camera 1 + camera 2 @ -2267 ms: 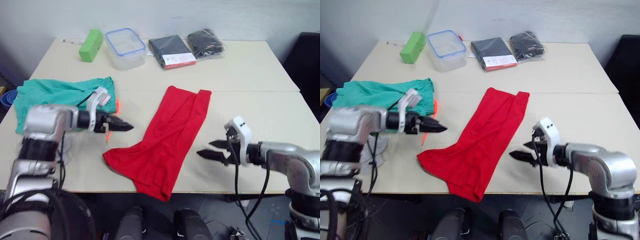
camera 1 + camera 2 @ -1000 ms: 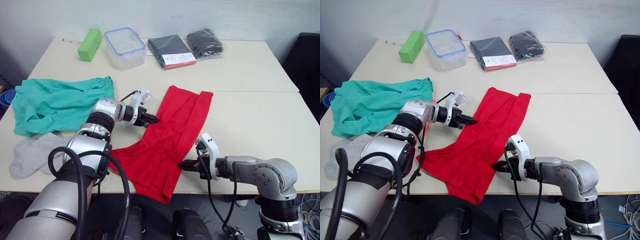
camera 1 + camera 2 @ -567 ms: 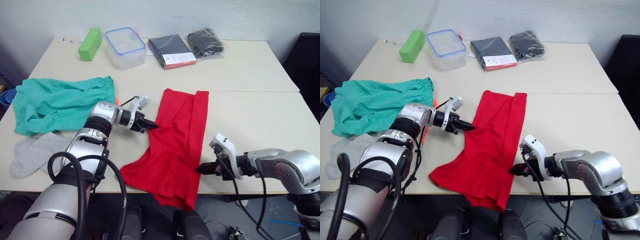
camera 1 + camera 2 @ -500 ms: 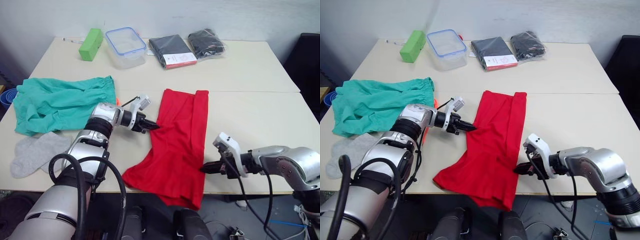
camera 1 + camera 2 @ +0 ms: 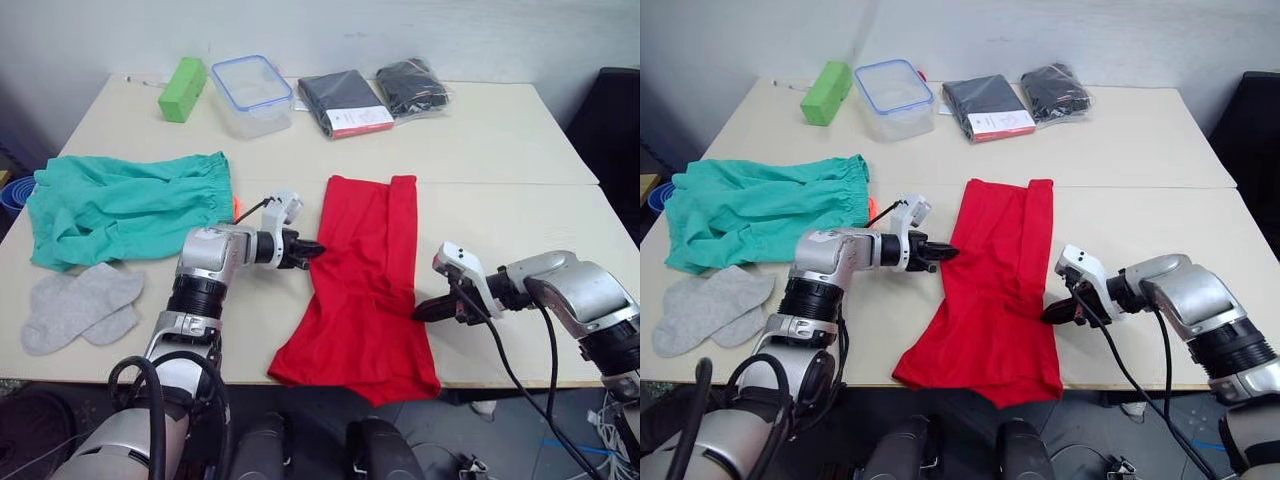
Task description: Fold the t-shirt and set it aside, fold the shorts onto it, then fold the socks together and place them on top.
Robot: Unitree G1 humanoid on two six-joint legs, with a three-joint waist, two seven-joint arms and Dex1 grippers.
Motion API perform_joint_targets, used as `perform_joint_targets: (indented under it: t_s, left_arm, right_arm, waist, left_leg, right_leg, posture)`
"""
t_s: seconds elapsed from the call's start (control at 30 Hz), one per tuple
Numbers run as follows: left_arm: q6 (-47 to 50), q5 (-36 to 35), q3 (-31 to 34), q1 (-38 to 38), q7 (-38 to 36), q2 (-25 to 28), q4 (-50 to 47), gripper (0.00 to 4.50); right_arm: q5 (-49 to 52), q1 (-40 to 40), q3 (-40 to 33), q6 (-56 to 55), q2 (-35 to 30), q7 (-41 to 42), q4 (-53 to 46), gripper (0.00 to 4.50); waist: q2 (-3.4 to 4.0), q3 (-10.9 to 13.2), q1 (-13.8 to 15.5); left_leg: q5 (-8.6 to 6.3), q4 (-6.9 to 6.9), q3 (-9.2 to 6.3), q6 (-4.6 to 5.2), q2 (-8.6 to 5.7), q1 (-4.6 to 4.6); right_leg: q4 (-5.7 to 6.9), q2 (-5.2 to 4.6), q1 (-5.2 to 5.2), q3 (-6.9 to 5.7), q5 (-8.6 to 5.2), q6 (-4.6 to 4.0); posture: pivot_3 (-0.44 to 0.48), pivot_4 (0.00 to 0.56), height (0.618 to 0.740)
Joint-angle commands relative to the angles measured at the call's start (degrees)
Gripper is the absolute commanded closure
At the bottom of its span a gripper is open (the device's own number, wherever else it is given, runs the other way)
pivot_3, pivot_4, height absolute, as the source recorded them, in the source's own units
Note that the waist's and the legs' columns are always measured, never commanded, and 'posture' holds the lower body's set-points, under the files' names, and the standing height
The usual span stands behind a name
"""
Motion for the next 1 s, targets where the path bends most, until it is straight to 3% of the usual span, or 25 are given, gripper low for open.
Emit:
perform_joint_targets:
  t_s: [0.03, 0.13, 0.23, 0.37, 0.53, 0.63, 0.8, 0.9, 1.0]
  left_arm:
    - [0.01, -1.88, 0.4, 0.52, 1.47, 0.64, -3.22, 4.3]
    - [-1.51, -3.04, 0.61, 0.44, 1.21, 1.46, -3.43, 3.59]
    - [-2.63, -4.17, 0.31, 0.34, 0.09, 3.06, -4.47, 2.67]
    - [-5.88, -5.23, -2.68, 1.89, -5.46, 8.52, -9.2, 1.41]
    - [-29.61, -1.64, -11.19, 10.24, -22.49, 22.88, -19.99, 0.0]
    - [-47.13, 1.76, -14.05, 13.79, -27.66, 27.28, -21.0, 0.0]
    - [-71.95, 6.49, -17.45, 17.36, -30.26, 27.5, -18.93, 0.0]
    - [-87.03, 10.62, -19.44, 16.77, -28.81, 26.52, -13.75, 0.0]
    - [-95.61, 12.17, -20.66, 15.77, -27.34, 24.83, -9.21, 0.0]
  right_arm:
    - [-2.91, -0.5, -0.13, -1.8, 0.38, 0.57, 1.85, 4.49]
    - [-2.68, 1.51, -1.86, -1.85, 0.21, -0.12, 0.08, 4.5]
    - [-1.11, 4.12, -4.65, -0.05, -0.62, -1.04, -3.41, 3.84]
    - [1.84, 9.49, -11.97, 1.1, -2.03, -3.09, -10.06, 2.47]
    - [1.24, 18.16, -24.02, -9.47, -5.14, -4.42, -18.28, 0.81]
    - [-3.89, 25.04, -27.58, -26.36, -7.1, -1.98, -19.51, 0.81]
    - [-12.69, 34.81, -28.22, -66.91, -6.79, 3.61, -14.75, 0.81]
    - [-17.08, 35.85, -25.55, -85.85, -6.21, 3.36, -8.57, 0.81]
    - [-20.56, 34.15, -22.18, -96.71, -5.22, 1.06, -3.23, 0.81]
  waist:
    - [0.0, 0.0, 0.02]
    - [0.0, 0.0, 0.05]
    - [0.0, 0.0, 0.07]
    - [0.0, 0.0, 0.13]
    - [0.15, 0.09, -0.08]
    - [0.19, 0.1, 0.03]
    - [0.19, 0.1, 0.4]
    - [0.19, 0.11, 0.09]
    - [0.19, 0.11, -0.02]
  left_leg:
    - [0.0, 0.01, -0.01, 0.0, 0.0, 0.0]
    - [0.0, 0.03, -0.02, -0.01, 0.0, 0.0]
    - [0.0, 0.03, -0.06, -0.01, -0.01, 0.02]
    - [0.0, 0.02, -0.1, -0.03, -0.01, 0.02]
    - [-0.04, -0.14, -0.01, -0.15, 0.0, 0.06]
    - [-0.08, -0.22, -0.02, -0.2, 0.04, 0.27]
    - [-0.29, -0.16, -0.11, 0.0, 0.0, 0.42]
    - [-0.32, -0.08, -0.06, 0.07, -0.01, 0.45]
    - [-0.3, -0.05, -0.03, 0.1, 0.0, 0.55]
  right_leg:
    - [0.0, 0.0, 0.01, -0.01, 0.0, 0.01]
    - [-0.02, 0.0, 0.04, -0.03, 0.01, 0.03]
    - [-0.05, -0.01, 0.08, -0.06, 0.02, 0.03]
    - [-0.07, -0.01, 0.11, -0.09, 0.02, 0.03]
    - [-0.22, 0.02, 0.11, -0.06, 0.02, 0.02]
    - [-0.42, 0.08, 0.37, -0.06, 0.01, 0.02]
    - [-0.7, 0.04, 0.76, -0.14, 0.05, 0.09]
    - [-0.77, 0.05, 0.83, -0.13, 0.11, 0.21]
    - [-0.69, 0.04, 0.86, -0.13, 0.12, 0.22]
  posture:
    - [0.0, 0.15, 0.74]
    - [0.0, 0.15, 0.74]
    - [0.0, 0.15, 0.74]
    - [0.0, 0.15, 0.74]
    - [0.0, 0.15, 0.74]
    - [0.0, 0.15, 0.74]
    - [0.0, 0.15, 0.74]
    - [0.0, 0.15, 0.74]
    - [0.0, 0.15, 0.74]
